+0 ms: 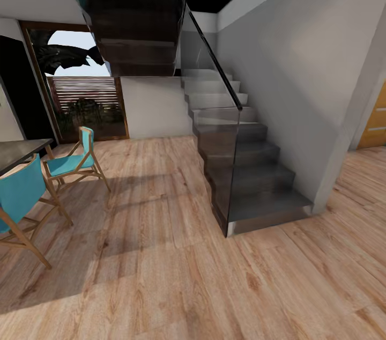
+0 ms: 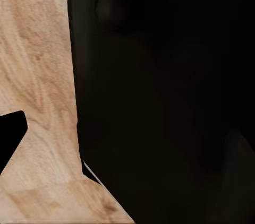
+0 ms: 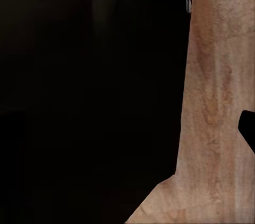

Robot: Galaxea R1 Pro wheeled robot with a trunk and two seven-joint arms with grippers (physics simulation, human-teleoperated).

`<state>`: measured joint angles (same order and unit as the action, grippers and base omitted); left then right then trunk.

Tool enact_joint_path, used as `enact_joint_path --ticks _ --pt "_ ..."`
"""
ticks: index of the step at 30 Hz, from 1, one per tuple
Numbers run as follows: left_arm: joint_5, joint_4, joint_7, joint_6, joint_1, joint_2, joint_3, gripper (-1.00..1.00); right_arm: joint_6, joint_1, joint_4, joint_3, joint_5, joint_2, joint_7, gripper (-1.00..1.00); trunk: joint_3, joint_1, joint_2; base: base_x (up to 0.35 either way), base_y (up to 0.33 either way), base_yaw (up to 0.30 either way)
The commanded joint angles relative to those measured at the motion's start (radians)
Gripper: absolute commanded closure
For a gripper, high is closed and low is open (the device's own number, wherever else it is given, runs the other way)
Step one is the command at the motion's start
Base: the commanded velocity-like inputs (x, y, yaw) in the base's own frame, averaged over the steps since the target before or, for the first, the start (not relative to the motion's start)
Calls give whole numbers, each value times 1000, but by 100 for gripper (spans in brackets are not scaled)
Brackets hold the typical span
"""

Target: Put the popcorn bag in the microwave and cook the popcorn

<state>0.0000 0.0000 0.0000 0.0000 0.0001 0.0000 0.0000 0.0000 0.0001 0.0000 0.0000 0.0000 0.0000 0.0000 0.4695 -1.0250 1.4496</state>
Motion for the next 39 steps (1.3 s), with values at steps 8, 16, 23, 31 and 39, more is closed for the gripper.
enact_joint_path --ticks 8,16,23,31,39 --pt "7 -31 -6 -12 1 -20 8 -100 -1 -2 0 4 5 2 1 -100 0 0 0 0 0 0" --pt "9 -32 -6 -12 1 -23 9 -100 -3 -2 0 -3 -3 2 -1 -100 0 0 0 0 0 77" --pt "46 -32 -6 -12 1 -21 8 -100 -3 -2 0 -7 -4 3 -6 -100 0 0 0 0 0 261" --pt "140 -33 -5 -12 1 -22 6 -100 -5 -2 0 -8 0 3 -9 -100 0 0 0 0 0 268" --pt "141 -34 -2 -12 1 -22 6 -100 -5 -2 0 -6 2 4 -9 -100 0 0 0 0 0 268"
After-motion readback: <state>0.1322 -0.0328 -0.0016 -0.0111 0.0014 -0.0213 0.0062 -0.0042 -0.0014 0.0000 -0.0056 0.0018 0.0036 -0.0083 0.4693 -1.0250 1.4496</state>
